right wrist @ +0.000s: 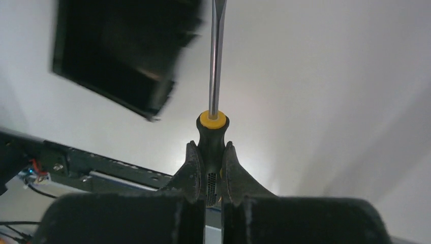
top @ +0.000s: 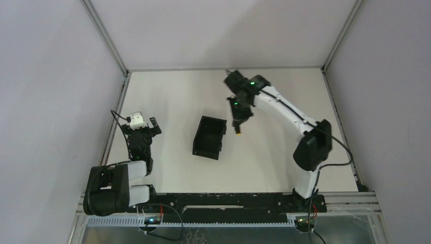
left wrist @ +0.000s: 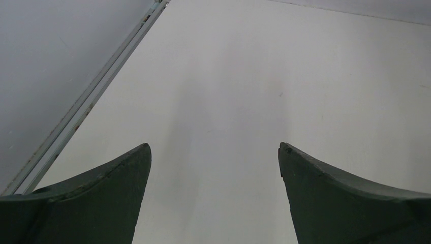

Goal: Put the screwdriver in the bin

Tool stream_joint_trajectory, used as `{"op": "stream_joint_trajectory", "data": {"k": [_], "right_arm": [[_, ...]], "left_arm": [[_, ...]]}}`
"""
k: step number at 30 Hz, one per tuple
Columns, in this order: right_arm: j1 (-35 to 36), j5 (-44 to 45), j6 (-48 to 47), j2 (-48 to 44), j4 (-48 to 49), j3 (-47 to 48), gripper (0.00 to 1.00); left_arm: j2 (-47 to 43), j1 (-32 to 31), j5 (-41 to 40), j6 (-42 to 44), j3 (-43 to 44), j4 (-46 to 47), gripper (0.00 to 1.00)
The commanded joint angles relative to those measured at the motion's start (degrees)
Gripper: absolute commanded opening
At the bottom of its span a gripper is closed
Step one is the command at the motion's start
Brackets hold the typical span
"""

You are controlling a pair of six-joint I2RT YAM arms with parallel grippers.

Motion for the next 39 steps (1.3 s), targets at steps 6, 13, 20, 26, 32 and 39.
{"op": "stream_joint_trajectory", "data": {"k": [6, 13, 20, 26, 32, 39], "right_arm": [[12.8, -1.8, 5.5, 10.7, 6.3, 10.8, 0.00], [15.8, -1.7, 8.3, 15.2, 15.9, 5.7, 0.00], [16.1, 0.8, 8.5, 19.8, 18.7, 3.8, 0.00], [16.1, 3.0, 9.2, 20.1, 19.8, 2.8, 0.26], [16.3, 4.3, 9.4, 17.4, 19.8, 3.4, 0.41], [16.4, 7.3, 8.7, 10.5, 19.6, 4.5, 0.43]], "left_arm": [[0.0, -0.3, -0.3, 1.0, 2.4, 2.3, 1.00], [0.0, -0.2, -0.3, 1.0, 2.4, 2.3, 1.00], [0.0, -0.3, -0.2, 1.0, 2.4, 2.3, 1.00], [0.0, -0.3, -0.3, 1.0, 2.4, 2.3, 1.00], [0.0, -0.3, -0.3, 1.0, 2.4, 2.3, 1.00], [0.0, -0.3, -0.3, 1.0, 2.4, 2.3, 1.00]]}}
